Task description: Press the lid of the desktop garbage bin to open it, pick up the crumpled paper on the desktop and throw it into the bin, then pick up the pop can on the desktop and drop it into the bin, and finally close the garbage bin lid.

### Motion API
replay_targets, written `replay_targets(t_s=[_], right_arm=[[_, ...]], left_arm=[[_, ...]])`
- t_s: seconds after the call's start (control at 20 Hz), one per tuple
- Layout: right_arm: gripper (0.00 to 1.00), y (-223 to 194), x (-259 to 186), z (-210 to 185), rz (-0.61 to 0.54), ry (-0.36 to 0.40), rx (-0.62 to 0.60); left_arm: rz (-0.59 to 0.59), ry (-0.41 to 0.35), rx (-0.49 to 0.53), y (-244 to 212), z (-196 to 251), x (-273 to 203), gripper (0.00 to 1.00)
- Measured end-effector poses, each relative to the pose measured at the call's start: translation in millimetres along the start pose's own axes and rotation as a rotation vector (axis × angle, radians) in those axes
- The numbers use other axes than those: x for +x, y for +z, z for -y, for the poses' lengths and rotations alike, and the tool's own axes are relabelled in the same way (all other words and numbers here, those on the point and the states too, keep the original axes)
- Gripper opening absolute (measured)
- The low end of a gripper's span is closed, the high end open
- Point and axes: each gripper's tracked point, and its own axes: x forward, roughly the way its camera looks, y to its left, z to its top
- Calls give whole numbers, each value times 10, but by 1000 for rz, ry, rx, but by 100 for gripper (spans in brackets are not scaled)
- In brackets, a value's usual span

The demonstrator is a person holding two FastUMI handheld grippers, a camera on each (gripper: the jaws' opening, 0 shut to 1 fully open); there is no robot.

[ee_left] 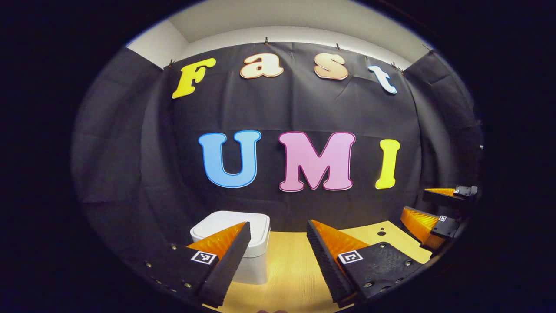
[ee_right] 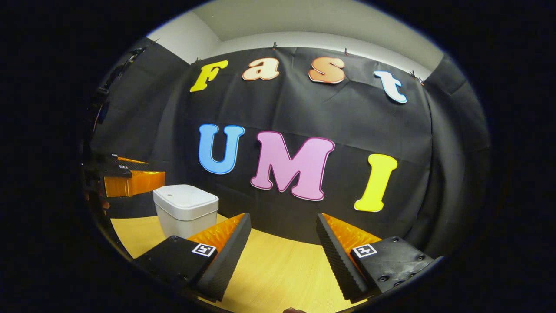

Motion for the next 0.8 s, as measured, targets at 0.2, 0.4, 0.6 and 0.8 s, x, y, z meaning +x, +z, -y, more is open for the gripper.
replay_targets(t_s=[0.2, 0.4, 0.6, 0.8], right_arm=[[98, 142, -224, -103, 5, 4, 13], [98, 218, -490, -60, -7, -71, -6], [98, 308, -759, -112, -18, -117, 4], [98, 347, -949, -178, -38, -148, 18]], left_arm=[[18, -17, -6, 49, -16, -180, 86], [19, -51, -30, 67, -61, -320, 86], [-3, -85, -34, -19, -87, -474, 86], [4, -131, -48, -39, -28, -630, 86]])
